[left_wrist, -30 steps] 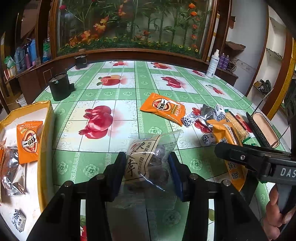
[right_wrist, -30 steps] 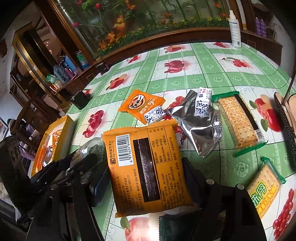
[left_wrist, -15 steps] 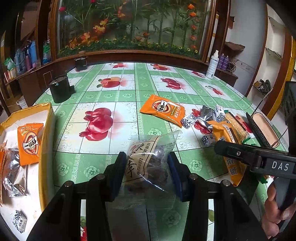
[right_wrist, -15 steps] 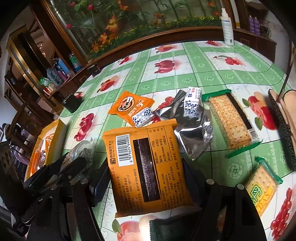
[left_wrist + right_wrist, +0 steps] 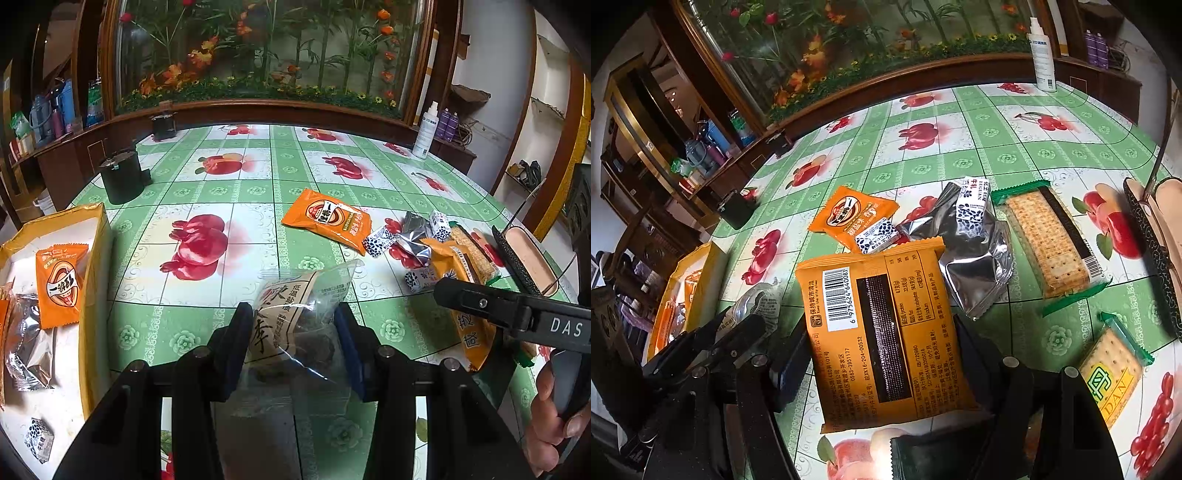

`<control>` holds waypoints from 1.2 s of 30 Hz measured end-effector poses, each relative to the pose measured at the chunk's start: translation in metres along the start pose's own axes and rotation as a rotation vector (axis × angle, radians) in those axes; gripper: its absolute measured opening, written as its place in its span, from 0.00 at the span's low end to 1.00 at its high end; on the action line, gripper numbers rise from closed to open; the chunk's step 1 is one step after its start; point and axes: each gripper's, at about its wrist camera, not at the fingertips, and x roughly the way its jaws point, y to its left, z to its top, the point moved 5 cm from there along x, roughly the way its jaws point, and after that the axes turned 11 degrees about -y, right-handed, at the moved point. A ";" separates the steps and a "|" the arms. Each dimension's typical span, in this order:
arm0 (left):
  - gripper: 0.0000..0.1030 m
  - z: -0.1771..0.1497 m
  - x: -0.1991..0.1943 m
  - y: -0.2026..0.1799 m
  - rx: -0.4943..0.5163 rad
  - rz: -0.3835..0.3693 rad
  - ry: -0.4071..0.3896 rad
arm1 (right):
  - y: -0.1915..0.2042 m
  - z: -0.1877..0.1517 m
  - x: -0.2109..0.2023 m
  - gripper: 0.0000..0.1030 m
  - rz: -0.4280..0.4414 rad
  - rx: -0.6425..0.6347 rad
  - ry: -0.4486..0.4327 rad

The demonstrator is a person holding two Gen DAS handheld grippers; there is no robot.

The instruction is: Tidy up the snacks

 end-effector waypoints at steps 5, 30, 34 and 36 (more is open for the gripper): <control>0.43 0.000 0.000 0.001 -0.004 -0.003 -0.001 | -0.002 0.001 -0.001 0.75 -0.003 0.011 -0.004; 0.41 0.001 0.000 -0.007 -0.001 -0.017 -0.007 | -0.006 0.002 -0.001 0.75 -0.010 0.027 -0.008; 0.41 0.002 0.000 -0.010 -0.003 -0.020 -0.010 | -0.005 0.002 -0.001 0.75 -0.011 0.028 -0.009; 0.41 0.003 -0.002 -0.009 0.000 -0.023 -0.014 | -0.006 0.002 -0.002 0.75 -0.009 0.031 -0.008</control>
